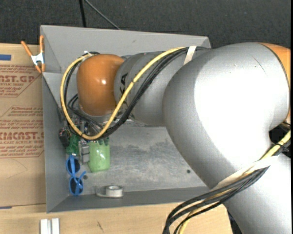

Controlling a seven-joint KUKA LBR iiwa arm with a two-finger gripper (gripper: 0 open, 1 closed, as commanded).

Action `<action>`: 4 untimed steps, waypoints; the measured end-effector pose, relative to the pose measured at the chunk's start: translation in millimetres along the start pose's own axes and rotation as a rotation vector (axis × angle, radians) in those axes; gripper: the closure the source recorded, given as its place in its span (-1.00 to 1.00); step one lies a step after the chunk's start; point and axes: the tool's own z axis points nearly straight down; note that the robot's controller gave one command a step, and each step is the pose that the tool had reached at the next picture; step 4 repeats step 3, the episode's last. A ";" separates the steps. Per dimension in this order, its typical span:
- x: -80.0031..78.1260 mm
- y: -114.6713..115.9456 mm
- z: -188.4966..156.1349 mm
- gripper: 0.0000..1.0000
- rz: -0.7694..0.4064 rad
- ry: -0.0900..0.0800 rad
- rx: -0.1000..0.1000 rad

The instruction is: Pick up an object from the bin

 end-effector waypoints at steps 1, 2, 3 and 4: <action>-0.2 0.8 0.0 -1.00 0.000 -0.002 -0.002; -0.2 0.3 0.1 1.00 0.000 -0.001 -0.001; -1.9 1.3 -50.5 1.00 -0.001 -0.008 -0.001; -1.9 1.3 -50.5 1.00 -0.001 -0.008 -0.001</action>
Offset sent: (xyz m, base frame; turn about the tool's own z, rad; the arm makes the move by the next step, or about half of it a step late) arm 0.0000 0.0000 0.0000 0.0000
